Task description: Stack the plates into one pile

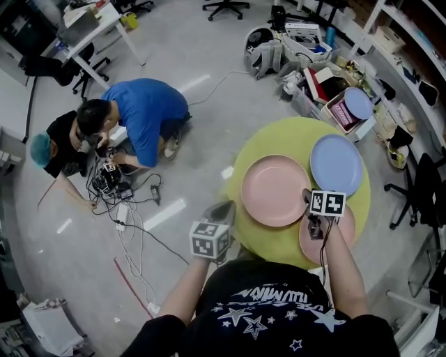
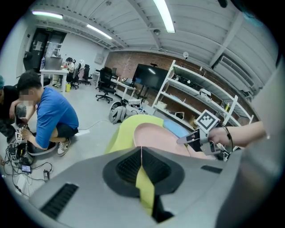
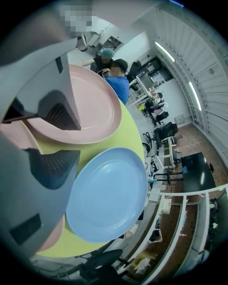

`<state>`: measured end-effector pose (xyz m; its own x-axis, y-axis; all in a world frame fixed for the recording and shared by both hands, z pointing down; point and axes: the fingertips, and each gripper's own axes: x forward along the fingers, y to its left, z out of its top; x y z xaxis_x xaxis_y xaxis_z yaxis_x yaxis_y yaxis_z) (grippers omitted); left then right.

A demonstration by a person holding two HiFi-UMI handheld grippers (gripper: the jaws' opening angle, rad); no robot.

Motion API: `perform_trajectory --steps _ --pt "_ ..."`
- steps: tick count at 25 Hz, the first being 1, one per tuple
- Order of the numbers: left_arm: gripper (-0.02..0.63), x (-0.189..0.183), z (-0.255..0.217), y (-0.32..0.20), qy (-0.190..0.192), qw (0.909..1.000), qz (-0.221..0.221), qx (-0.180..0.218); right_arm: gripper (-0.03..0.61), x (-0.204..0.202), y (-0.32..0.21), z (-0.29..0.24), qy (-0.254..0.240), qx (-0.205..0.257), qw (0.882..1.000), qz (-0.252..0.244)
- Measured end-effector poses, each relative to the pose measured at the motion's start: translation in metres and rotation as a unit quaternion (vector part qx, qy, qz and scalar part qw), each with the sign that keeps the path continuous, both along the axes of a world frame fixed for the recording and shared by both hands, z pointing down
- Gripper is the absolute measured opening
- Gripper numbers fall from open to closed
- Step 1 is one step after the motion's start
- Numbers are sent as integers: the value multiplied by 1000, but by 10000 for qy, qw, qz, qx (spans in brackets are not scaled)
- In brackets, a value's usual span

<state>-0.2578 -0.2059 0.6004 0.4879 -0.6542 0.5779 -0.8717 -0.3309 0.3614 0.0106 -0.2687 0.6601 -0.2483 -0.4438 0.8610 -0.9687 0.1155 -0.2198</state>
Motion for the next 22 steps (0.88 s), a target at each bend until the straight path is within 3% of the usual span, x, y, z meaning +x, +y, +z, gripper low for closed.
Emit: perform_trajectory --steps 8,12,14,22 --pt "18 -6 11 -2 54 9999 69 -120 145 -3 0 15 273 -369 9989 -129" --pt "18 -1 13 -3 51 9997 179 -141 113 -3 1 17 393 -465 9977 -304" --pt "18 0 15 -3 17 9996 234 -133 81 -6 1 16 375 -464 9977 -331" --pt "18 7 10 2 -112 9996 254 -108 56 -7 2 8 0 -324 9994 -142"
